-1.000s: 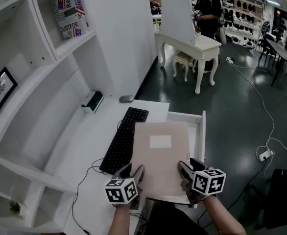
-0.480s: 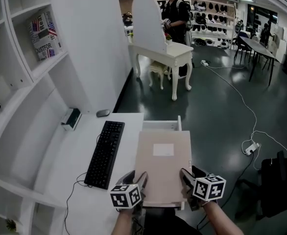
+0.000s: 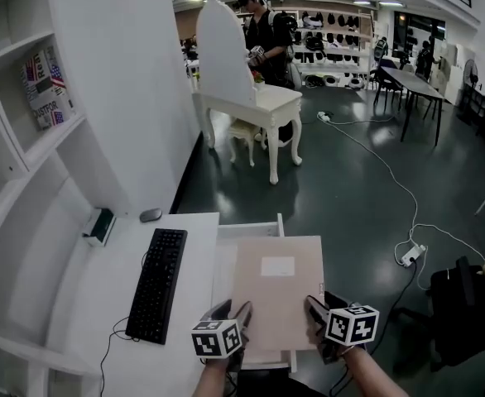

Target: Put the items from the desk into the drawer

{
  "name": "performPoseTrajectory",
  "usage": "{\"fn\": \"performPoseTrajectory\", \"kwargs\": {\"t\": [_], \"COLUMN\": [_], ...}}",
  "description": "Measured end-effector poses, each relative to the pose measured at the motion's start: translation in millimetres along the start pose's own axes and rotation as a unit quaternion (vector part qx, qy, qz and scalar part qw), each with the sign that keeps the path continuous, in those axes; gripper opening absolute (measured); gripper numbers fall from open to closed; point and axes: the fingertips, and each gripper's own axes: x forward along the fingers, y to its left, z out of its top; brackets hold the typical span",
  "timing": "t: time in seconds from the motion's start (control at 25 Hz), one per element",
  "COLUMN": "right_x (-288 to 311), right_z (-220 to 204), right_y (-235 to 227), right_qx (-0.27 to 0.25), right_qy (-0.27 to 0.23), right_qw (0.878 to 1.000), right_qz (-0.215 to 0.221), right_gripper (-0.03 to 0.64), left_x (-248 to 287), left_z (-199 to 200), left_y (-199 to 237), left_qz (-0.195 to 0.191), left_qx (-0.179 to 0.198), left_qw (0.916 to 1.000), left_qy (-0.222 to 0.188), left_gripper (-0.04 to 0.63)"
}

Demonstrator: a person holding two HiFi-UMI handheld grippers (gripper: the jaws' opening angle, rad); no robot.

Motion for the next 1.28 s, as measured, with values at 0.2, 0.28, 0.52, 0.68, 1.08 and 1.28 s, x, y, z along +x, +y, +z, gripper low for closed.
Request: {"fn": "performPoseTrajectory", "kwargs": {"t": [0.2,0.28,0.52,0.68,1.08,1.28], "right_x": [5,7,22,31,52,60], "right_z": [2,1,2,-2,-8,-17], "right_y": [-20,-27,-39,-42,-48,-52], "right_qx": [0.005,0.008,0.007,0.008,0.005,0.003], "right_qy": [0.008,0.012,0.023,0.034,0.055,0.066], "right_qw": [1.0,1.0,0.999,0.999,0.998,0.997], "right_qz": [-0.012,-0.016,-0.021,-0.023,-0.029,-0.039], "right_gripper": [0.207,0.207,0.206,0.202,0.196,0.196], "left_x": [23,31,50,57,72,79], "left_z": [-3,-6,-11,-17,-28,-38], "left_y": [-6,-7,-1,6,22,29], "left_qz": [-0.008,-0.01,-0.009,-0.008,-0.003,-0.004], "left_qx": [-0.005,-0.007,-0.019,-0.029,-0.052,-0.059], "left_qw": [0.9999,0.9998,0.9995,0.9991,0.9977,0.9968], "left_qy": [0.012,0.018,0.025,0.031,0.043,0.053], "left_gripper": [0.212,0.212,0.212,0.212,0.212,0.212]}}
